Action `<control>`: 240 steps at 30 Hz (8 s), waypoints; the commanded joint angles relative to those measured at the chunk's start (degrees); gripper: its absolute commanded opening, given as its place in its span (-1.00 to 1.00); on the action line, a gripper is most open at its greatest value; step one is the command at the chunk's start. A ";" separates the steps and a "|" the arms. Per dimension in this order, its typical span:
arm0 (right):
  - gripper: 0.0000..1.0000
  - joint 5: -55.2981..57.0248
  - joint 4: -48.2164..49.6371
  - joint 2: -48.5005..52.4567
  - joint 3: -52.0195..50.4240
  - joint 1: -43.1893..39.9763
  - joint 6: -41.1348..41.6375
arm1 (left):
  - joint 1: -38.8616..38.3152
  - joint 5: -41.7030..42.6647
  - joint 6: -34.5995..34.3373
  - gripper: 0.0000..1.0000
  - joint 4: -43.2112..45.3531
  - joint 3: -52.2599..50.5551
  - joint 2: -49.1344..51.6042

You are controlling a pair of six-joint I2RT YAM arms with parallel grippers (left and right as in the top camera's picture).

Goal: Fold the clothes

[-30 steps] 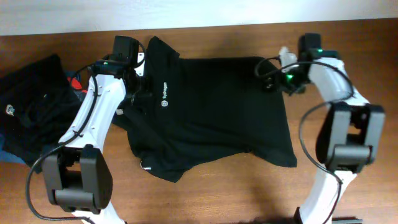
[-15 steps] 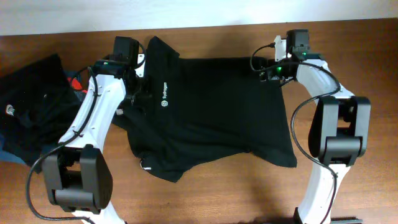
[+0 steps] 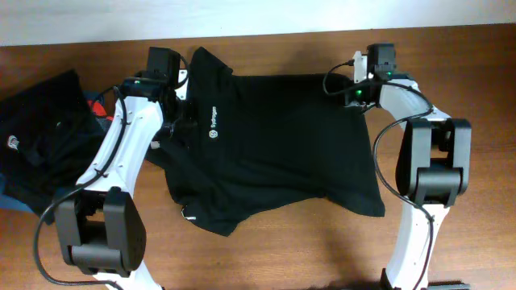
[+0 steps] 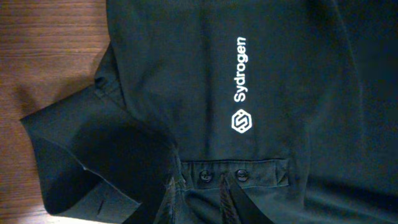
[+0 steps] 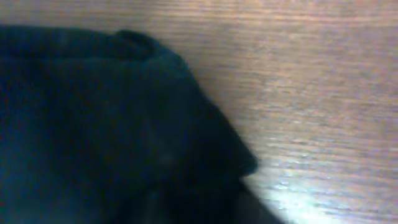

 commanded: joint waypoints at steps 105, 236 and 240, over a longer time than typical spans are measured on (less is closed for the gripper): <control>0.97 6.49 -67.95 -15.98 14.49 -8.22 5.09 | -11.76 20.59 6.16 -0.99 -1.55 -41.99 -31.74; 0.04 -10.40 -21.20 -27.06 -36.96 -29.46 8.13 | -11.72 18.56 -1.14 -0.95 -4.46 -34.38 -37.44; -0.93 -10.45 -21.35 -27.04 -36.94 -29.46 8.13 | -11.72 18.56 -1.11 -0.96 -4.46 -34.38 -37.44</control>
